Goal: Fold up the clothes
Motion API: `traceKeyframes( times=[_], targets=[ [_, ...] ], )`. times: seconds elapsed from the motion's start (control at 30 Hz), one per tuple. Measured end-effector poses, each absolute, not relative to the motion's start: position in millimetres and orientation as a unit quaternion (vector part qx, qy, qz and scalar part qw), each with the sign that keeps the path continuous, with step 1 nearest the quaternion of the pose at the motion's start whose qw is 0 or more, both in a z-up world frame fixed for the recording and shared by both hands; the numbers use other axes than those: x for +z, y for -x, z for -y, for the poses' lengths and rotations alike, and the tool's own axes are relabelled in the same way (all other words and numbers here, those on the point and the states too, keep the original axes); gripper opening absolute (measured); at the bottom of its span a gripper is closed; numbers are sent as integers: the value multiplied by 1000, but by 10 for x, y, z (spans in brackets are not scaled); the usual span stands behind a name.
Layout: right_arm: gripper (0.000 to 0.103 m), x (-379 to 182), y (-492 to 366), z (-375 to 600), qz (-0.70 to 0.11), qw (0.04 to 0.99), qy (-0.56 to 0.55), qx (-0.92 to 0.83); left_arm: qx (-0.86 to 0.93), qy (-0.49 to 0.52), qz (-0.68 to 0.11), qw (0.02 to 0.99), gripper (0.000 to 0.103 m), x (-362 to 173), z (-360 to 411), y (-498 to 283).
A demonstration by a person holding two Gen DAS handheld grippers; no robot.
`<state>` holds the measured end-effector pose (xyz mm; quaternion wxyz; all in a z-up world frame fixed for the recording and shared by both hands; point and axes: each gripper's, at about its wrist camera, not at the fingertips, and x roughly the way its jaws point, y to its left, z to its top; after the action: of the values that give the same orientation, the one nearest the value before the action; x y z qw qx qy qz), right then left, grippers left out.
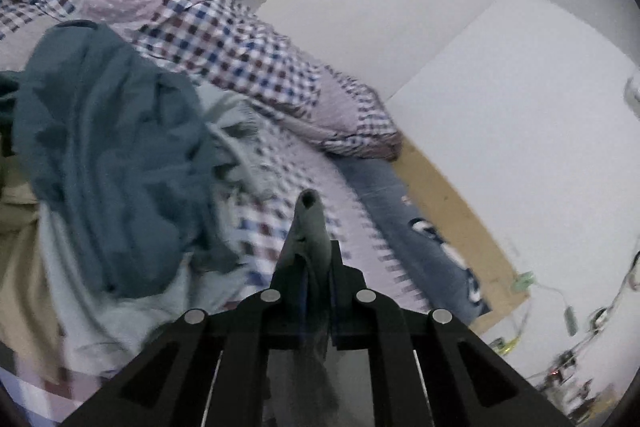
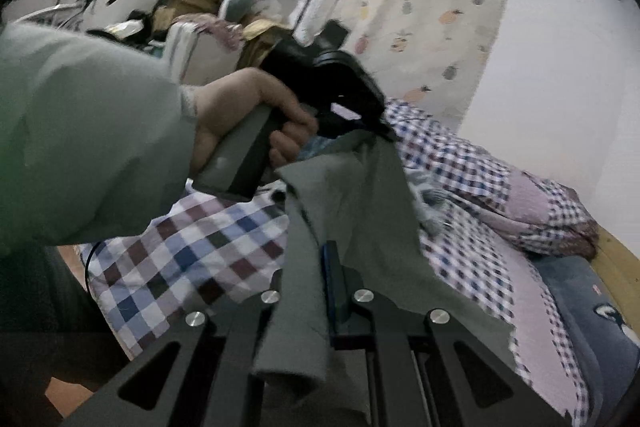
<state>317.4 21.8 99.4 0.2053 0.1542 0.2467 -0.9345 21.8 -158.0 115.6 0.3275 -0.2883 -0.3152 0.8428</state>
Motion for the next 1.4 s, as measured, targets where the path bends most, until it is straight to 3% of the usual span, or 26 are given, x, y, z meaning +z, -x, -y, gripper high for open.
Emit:
traceKeyframes(
  times=[0.4,0.67,0.93,1.2,1.4],
  targets=[
    [5,1364,-3428,-1063,-219,102,-126,-962,814,302,310,389,6,1597,544,-74],
    [5,1368,-3467,-1710,-192,38,-146,-970,800,333,299,400,6,1574,-311,-6],
    [5,1109,-3427,-2460,-108,-1,-217,-970,784,392,279,392,6,1259,-1276,39],
    [5,646,-3176,-3232,41,-22,-315,-948,784,472,253,313,6,531,-2106,196],
    [7,421,-3005,-3504,88,-30,-347,-933,790,495,253,258,7,227,-2332,259]
  ],
)
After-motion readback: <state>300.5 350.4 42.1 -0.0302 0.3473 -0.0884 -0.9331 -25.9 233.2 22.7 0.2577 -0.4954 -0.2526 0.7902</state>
